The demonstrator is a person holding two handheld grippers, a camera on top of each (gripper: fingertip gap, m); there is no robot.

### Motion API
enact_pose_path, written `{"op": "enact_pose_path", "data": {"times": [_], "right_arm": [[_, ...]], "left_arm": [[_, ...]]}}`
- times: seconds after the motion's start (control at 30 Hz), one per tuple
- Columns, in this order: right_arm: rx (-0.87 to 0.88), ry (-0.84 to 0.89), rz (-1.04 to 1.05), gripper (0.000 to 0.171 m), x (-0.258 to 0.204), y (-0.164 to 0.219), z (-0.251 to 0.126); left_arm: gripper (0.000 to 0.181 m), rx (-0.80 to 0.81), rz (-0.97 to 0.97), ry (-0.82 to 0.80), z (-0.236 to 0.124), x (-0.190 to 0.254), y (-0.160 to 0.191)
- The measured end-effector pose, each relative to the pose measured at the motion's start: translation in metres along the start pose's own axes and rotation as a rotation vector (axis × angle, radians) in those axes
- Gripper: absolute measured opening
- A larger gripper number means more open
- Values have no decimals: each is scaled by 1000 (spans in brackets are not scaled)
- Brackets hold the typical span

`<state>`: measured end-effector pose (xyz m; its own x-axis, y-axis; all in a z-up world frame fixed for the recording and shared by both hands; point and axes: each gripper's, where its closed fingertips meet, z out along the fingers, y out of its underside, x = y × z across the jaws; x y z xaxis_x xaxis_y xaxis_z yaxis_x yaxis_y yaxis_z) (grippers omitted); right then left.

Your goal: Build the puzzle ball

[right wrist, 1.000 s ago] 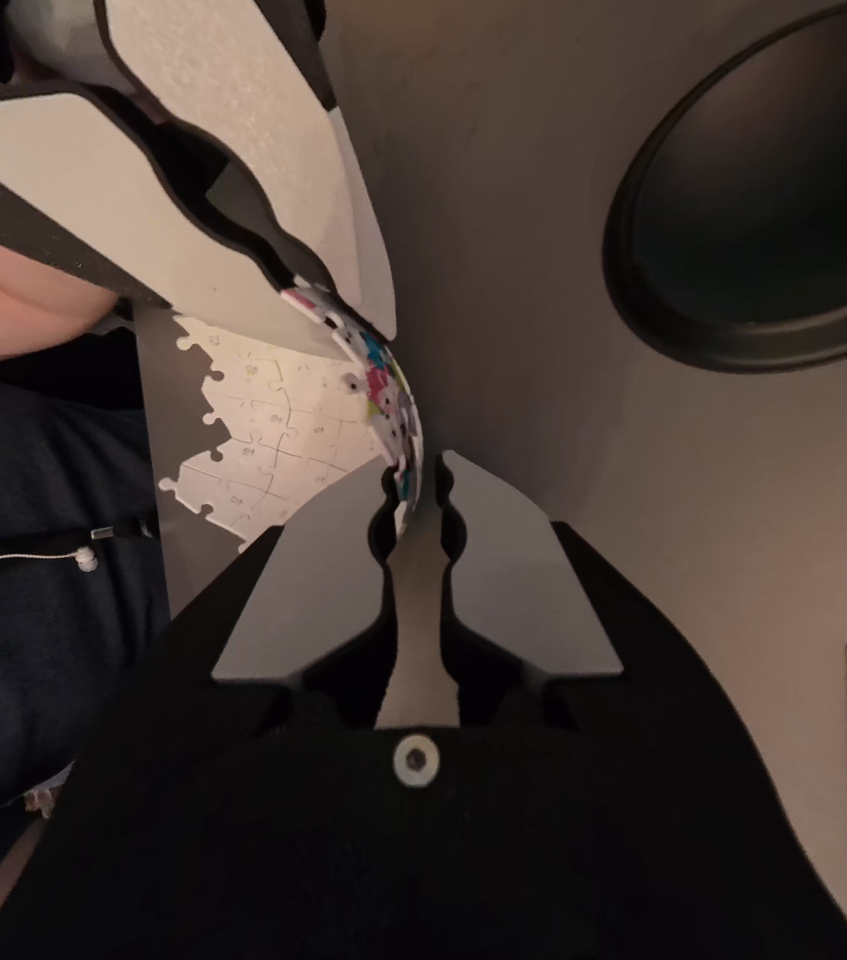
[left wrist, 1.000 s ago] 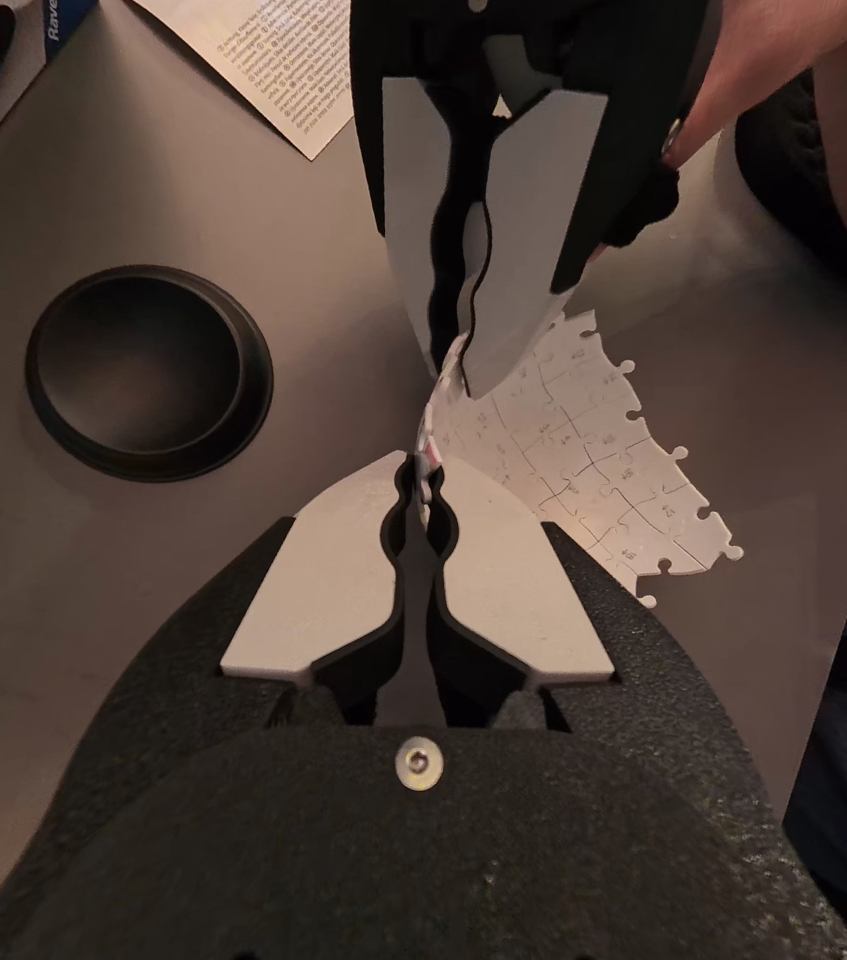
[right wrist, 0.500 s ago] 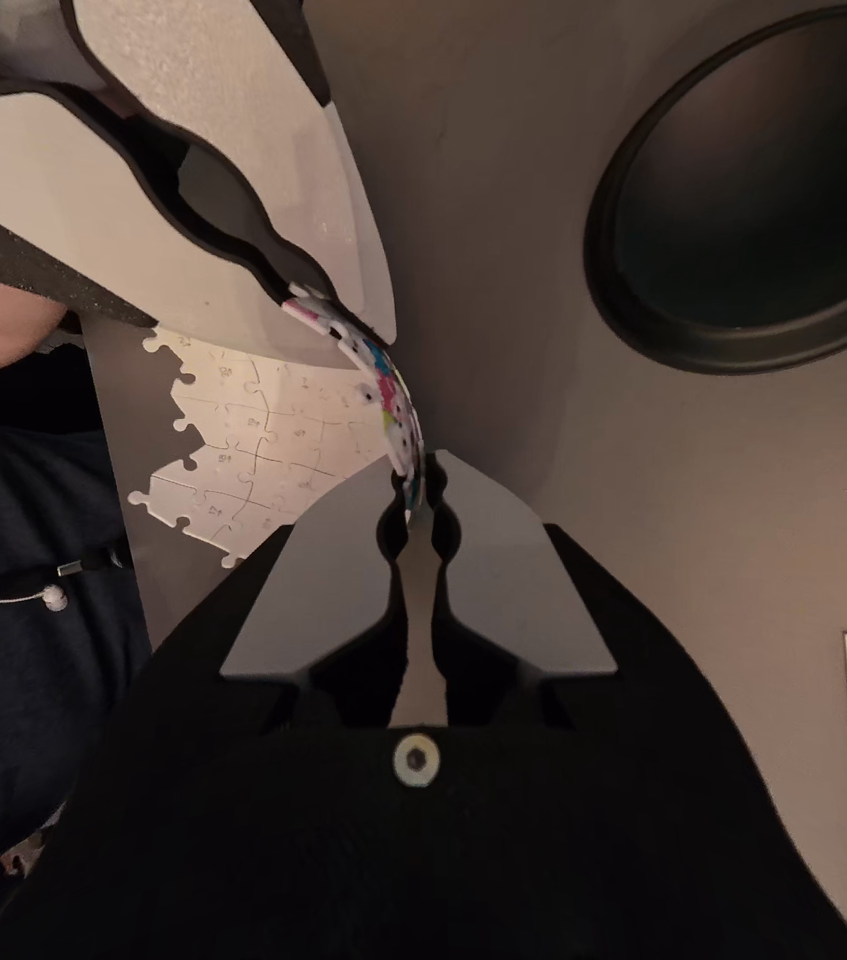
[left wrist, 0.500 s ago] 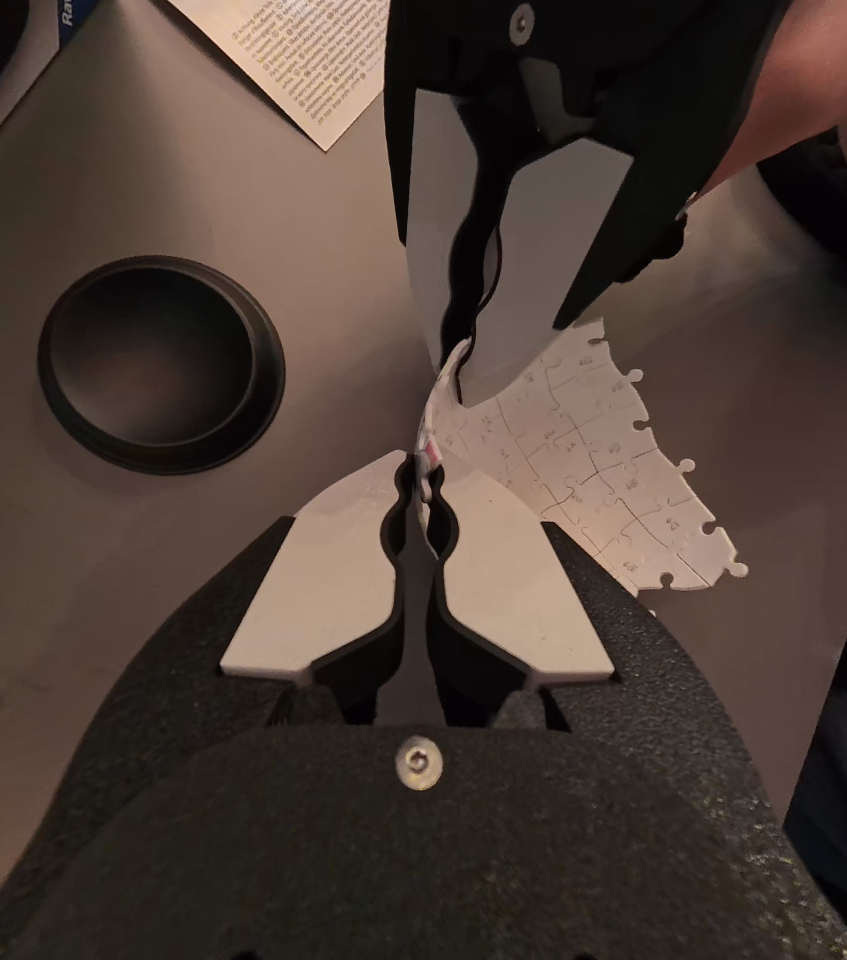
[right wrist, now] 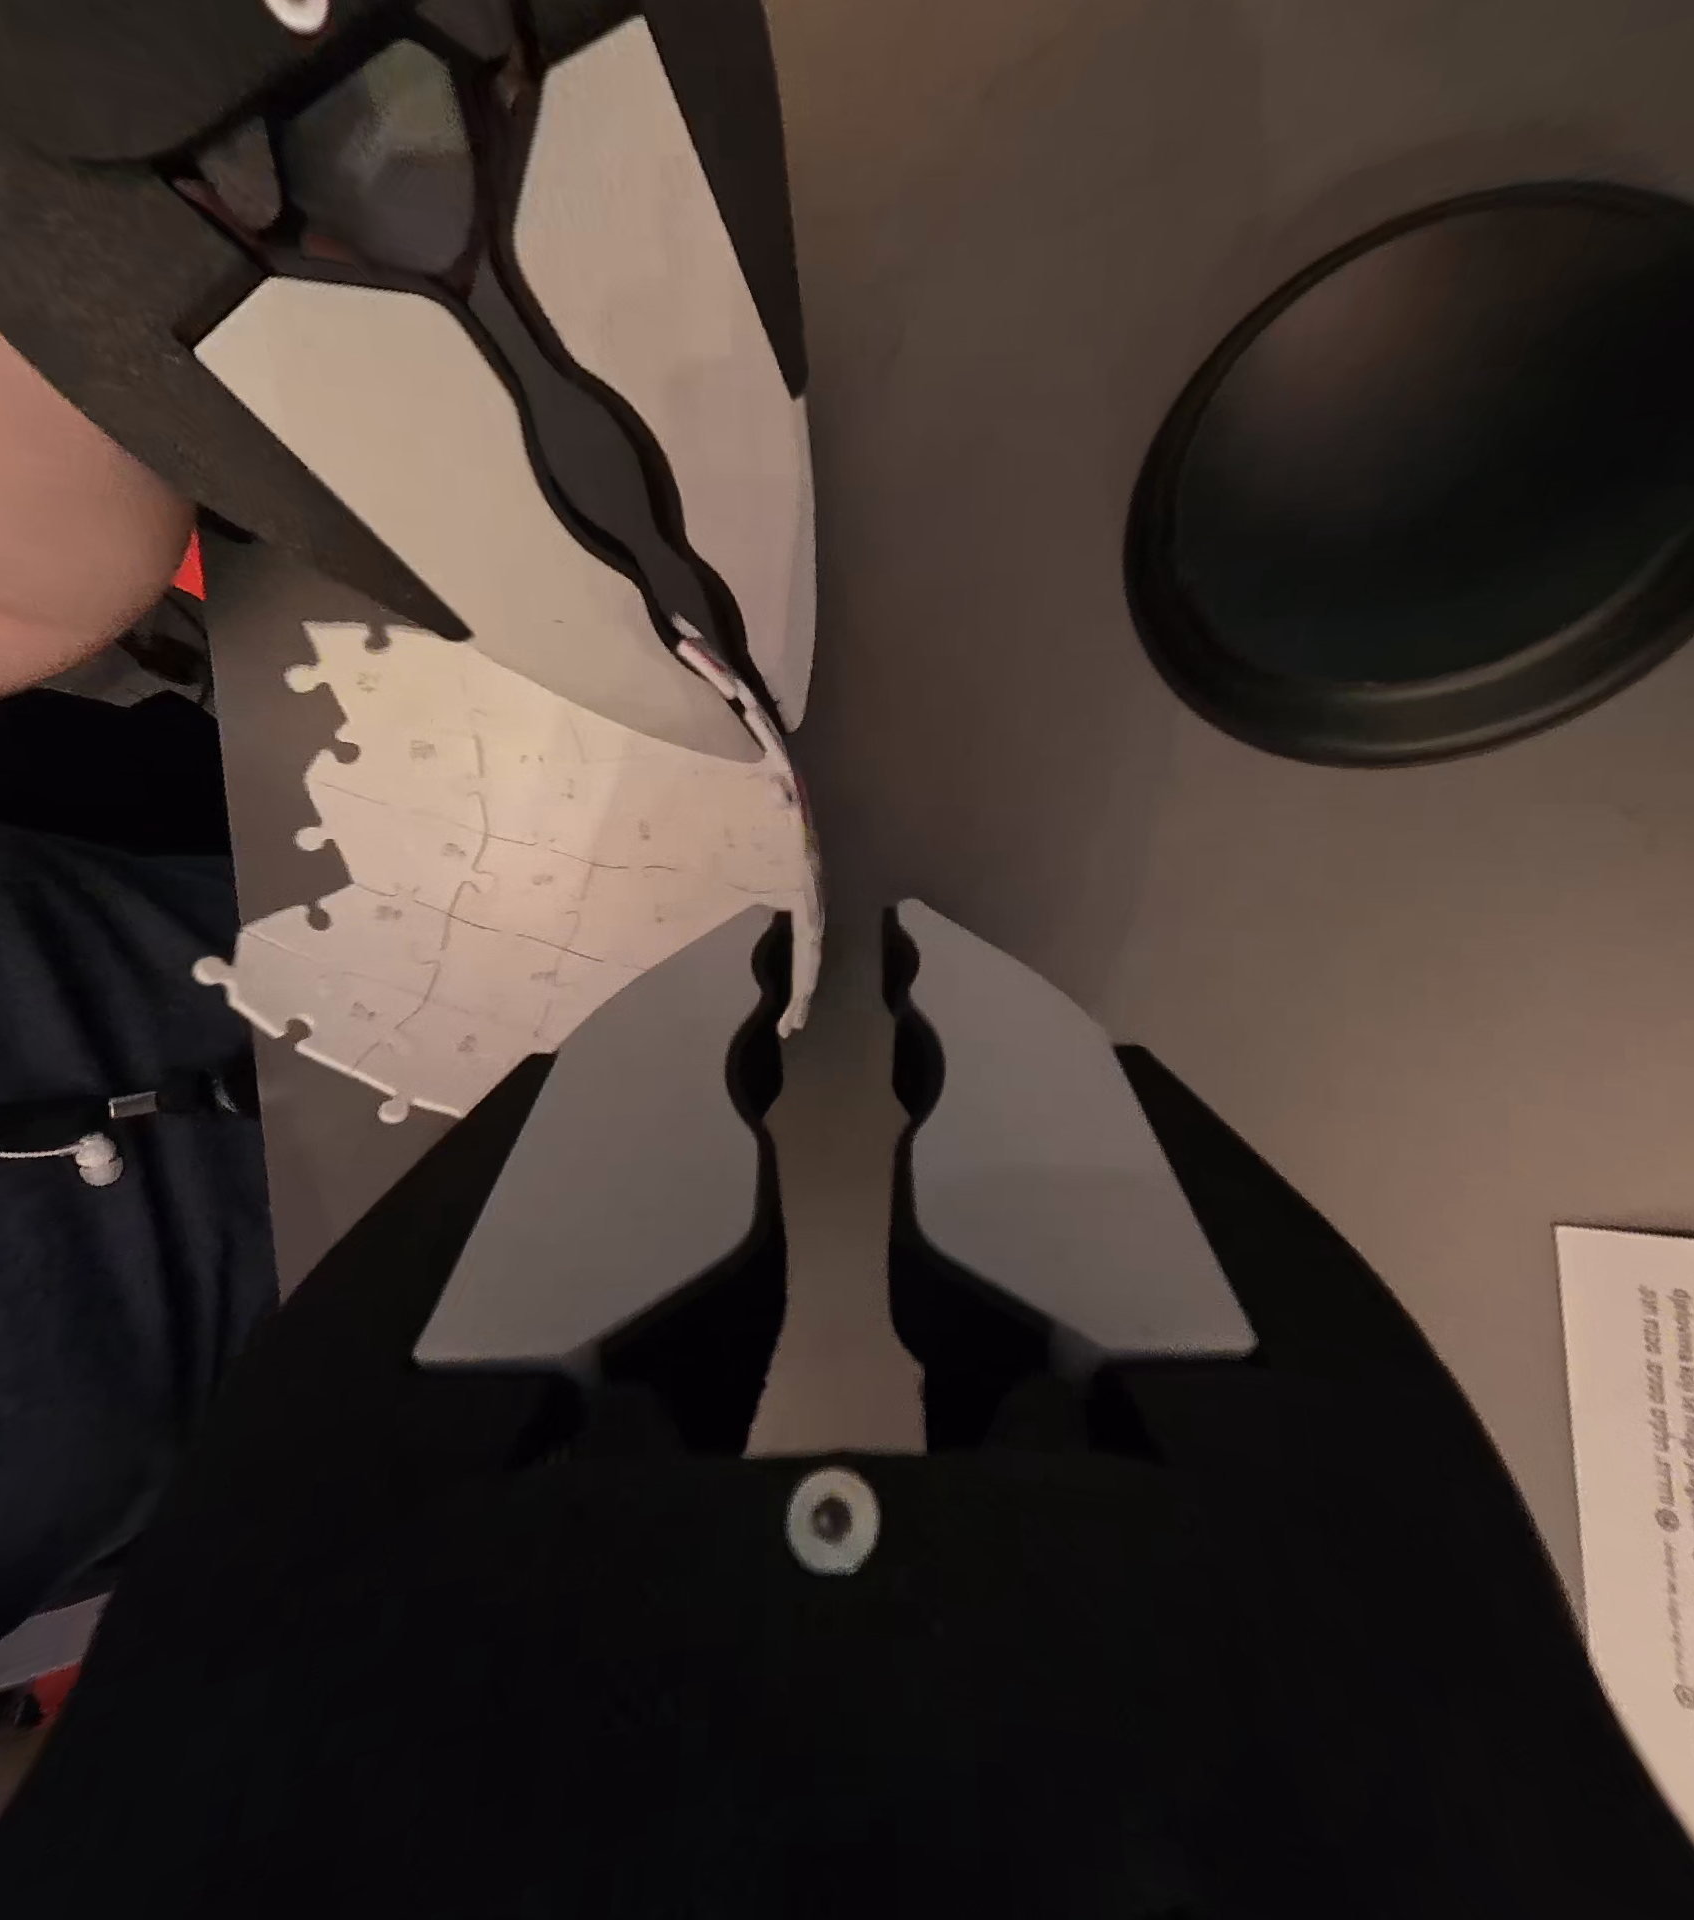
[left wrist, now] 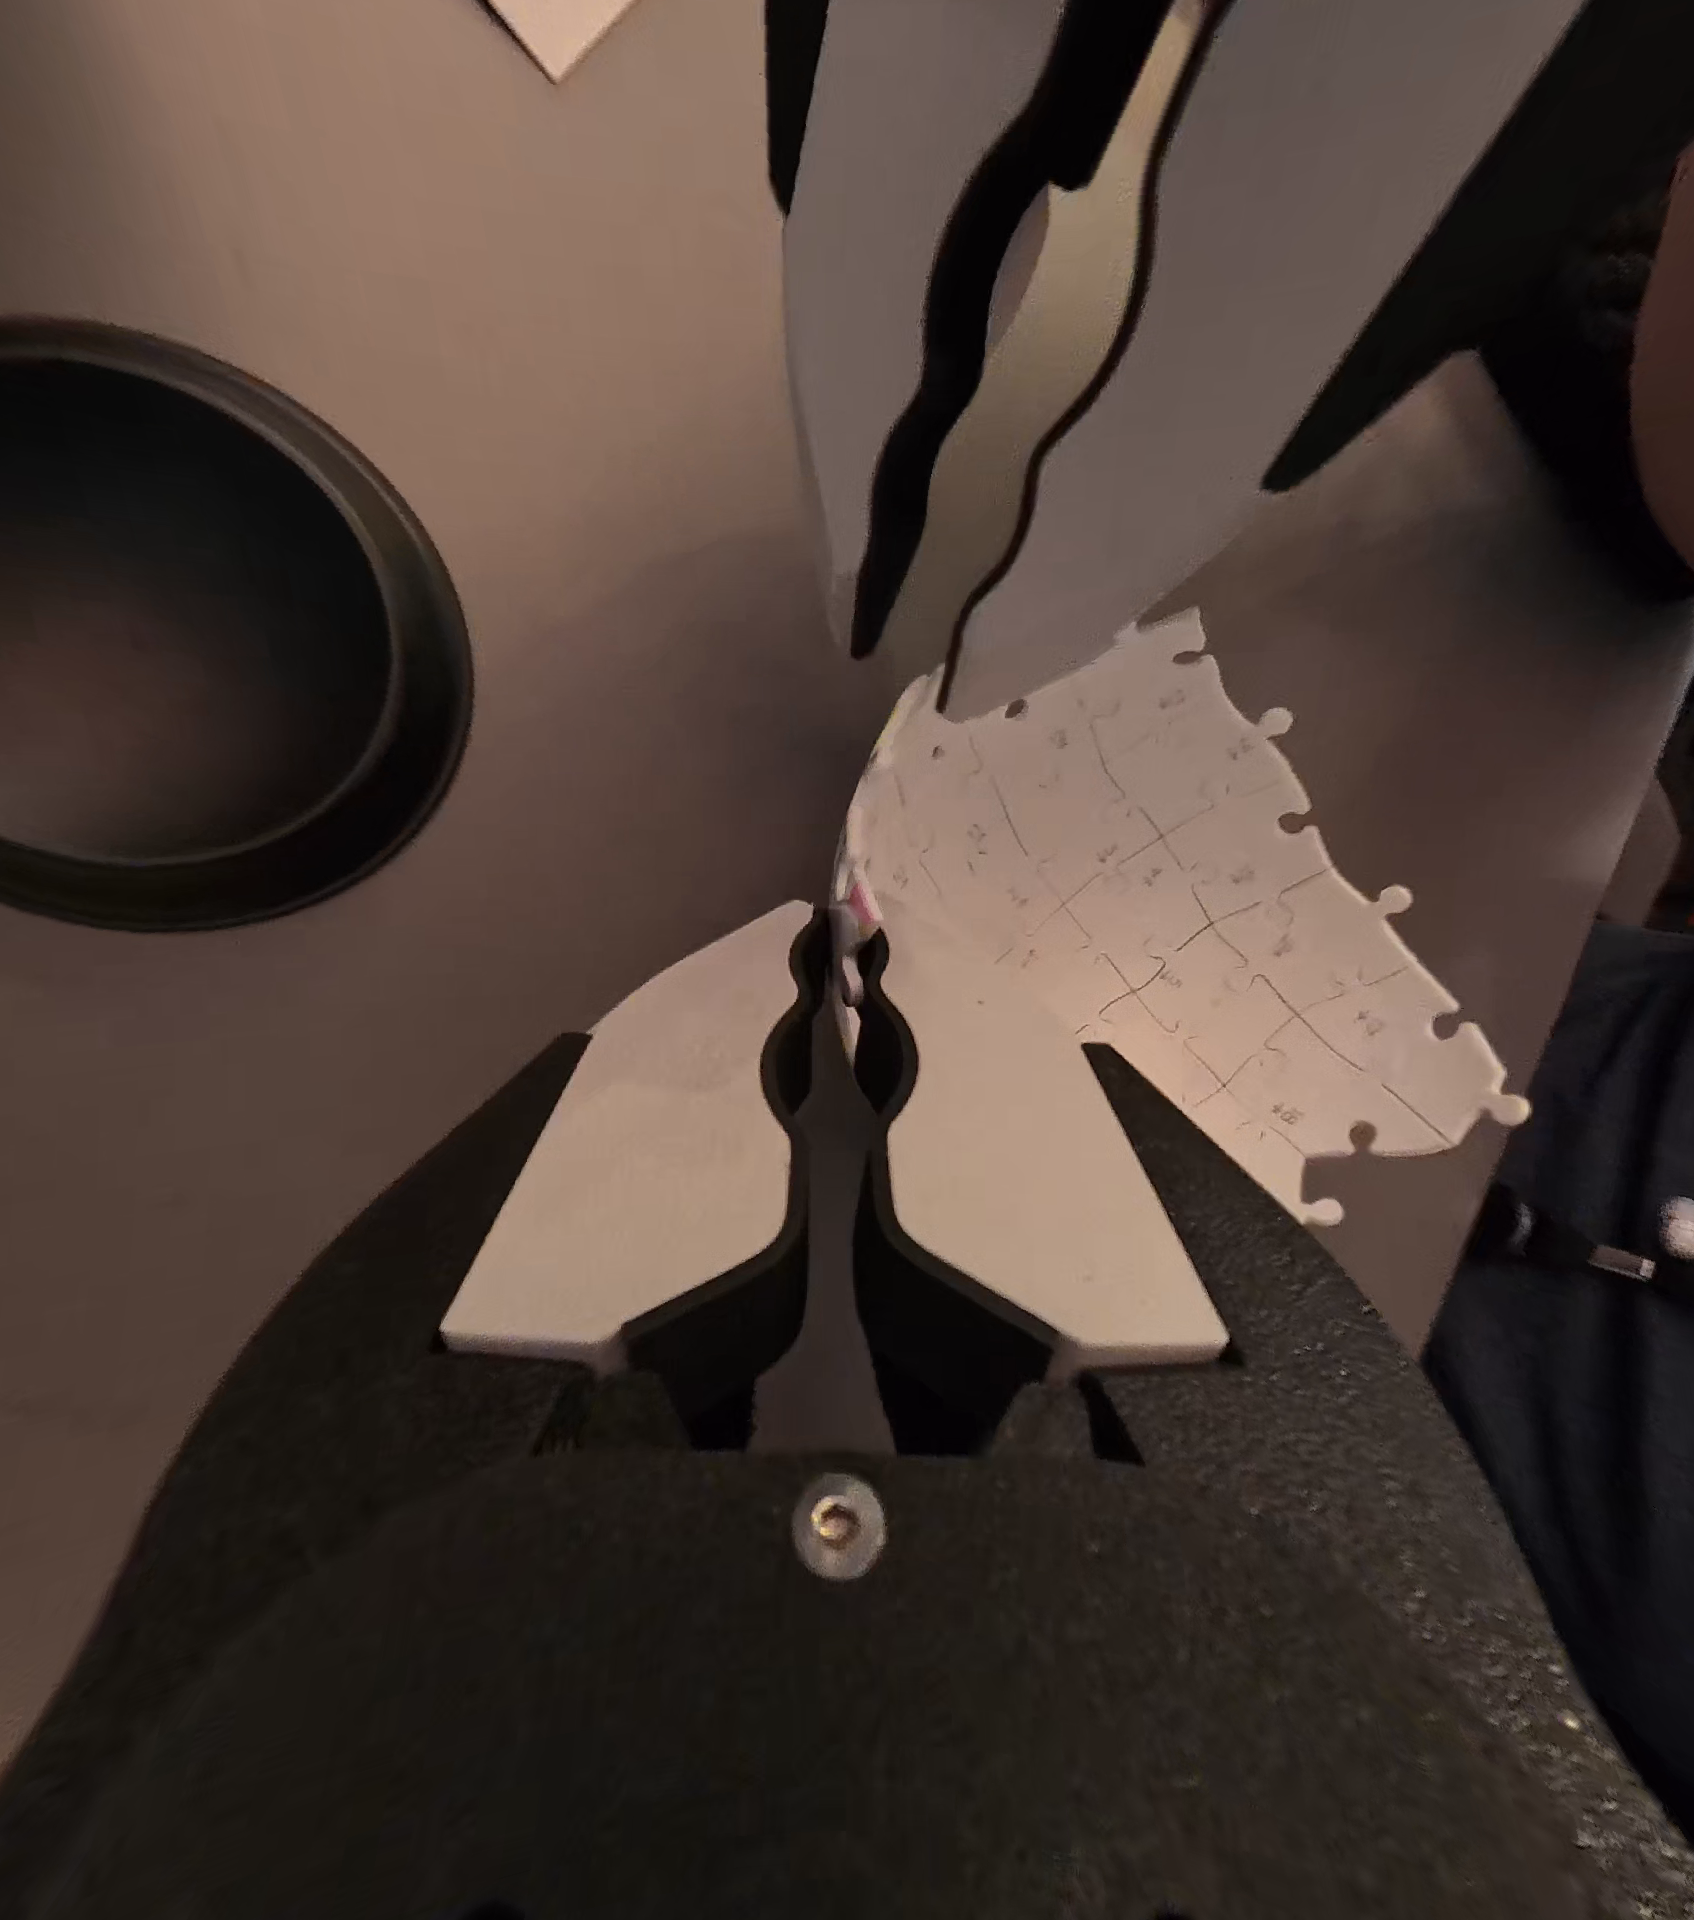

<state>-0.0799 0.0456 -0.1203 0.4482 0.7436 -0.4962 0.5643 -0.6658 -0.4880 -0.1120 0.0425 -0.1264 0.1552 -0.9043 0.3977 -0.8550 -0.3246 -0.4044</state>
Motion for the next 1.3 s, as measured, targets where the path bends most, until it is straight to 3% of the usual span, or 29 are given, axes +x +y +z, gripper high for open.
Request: {"op": "enact_pose_path", "data": {"times": [0.2, 0.3, 0.4, 0.67, 0.83, 1.3], "right_arm": [[-91, 42, -25, 26, 8, 14, 11], [-50, 128, -132, 23, 14, 7, 6], [29, 57, -289, 1, -9, -2, -4], [-77, -19, -629, 1, -29, 19, 7], [-61, 66, -825, 1, -18, 15, 14], [-239, 73, -856, 1, -5, 23, 30]], "left_arm": [[2, -121, -81, 78, 7, 0, 1], [2, -183, -106, 97, 9, -2, 2], [2, -227, -119, 130, 9, -2, 1], [2, -362, -98, 148, 12, -1, -2], [2, -426, -106, 171, 15, -3, -4], [2, -525, -140, 190, 15, -6, -4]]}}
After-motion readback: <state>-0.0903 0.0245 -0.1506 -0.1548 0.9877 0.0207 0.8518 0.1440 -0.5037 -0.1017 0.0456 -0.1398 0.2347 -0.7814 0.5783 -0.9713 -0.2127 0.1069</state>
